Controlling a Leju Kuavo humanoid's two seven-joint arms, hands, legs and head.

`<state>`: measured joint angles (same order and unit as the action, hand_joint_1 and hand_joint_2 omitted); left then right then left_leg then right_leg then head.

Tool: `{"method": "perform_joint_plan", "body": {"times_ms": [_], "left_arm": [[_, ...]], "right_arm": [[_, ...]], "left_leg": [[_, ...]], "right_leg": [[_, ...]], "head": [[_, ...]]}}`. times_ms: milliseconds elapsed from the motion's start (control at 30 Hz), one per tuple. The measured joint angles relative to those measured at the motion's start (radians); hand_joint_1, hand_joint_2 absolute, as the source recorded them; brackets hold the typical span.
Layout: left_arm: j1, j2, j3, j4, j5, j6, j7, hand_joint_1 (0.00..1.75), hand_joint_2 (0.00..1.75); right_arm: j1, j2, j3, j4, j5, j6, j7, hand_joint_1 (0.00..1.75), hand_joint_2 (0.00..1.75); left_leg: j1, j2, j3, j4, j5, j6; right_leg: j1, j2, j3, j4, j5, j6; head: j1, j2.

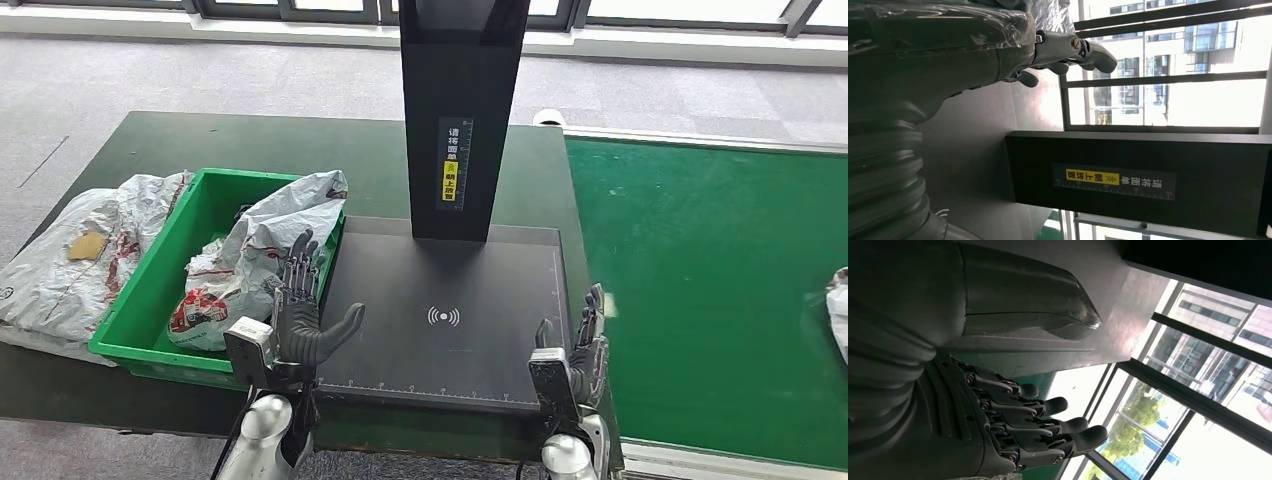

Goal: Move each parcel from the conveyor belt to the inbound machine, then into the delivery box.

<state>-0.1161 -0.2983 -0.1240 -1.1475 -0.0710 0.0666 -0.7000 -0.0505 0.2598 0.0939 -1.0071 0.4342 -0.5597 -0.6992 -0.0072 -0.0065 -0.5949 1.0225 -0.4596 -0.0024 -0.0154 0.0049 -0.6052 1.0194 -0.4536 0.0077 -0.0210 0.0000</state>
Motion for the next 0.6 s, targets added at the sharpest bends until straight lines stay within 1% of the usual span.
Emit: {"method": "perform_joint_plan", "body": {"times_ms": [333, 600], "left_arm": [[-0.003, 0.000, 0.000, 0.008, 0.000, 0.000, 0.000, 0.00, 1.75], [-0.009, -0.001, -0.010, 0.041, -0.001, -0.001, 0.000, 0.00, 1.75]], "right_arm": [[0.004, 0.000, -0.027, 0.000, 0.026, 0.000, 0.000, 0.00, 1.75], [0.032, 0.000, -0.055, -0.012, 0.027, -0.014, 0.000, 0.00, 1.75]], "left_leg": [[0.000, 0.000, 0.000, 0.000, 0.000, 0.000], [0.000, 0.000, 0.000, 0.000, 0.000, 0.000]], "right_leg": [[0.000, 0.000, 0.000, 0.000, 0.000, 0.000], [0.000, 0.000, -0.001, 0.000, 0.000, 0.000]], "head": [[0.000, 0.000], [0.000, 0.000]]}}
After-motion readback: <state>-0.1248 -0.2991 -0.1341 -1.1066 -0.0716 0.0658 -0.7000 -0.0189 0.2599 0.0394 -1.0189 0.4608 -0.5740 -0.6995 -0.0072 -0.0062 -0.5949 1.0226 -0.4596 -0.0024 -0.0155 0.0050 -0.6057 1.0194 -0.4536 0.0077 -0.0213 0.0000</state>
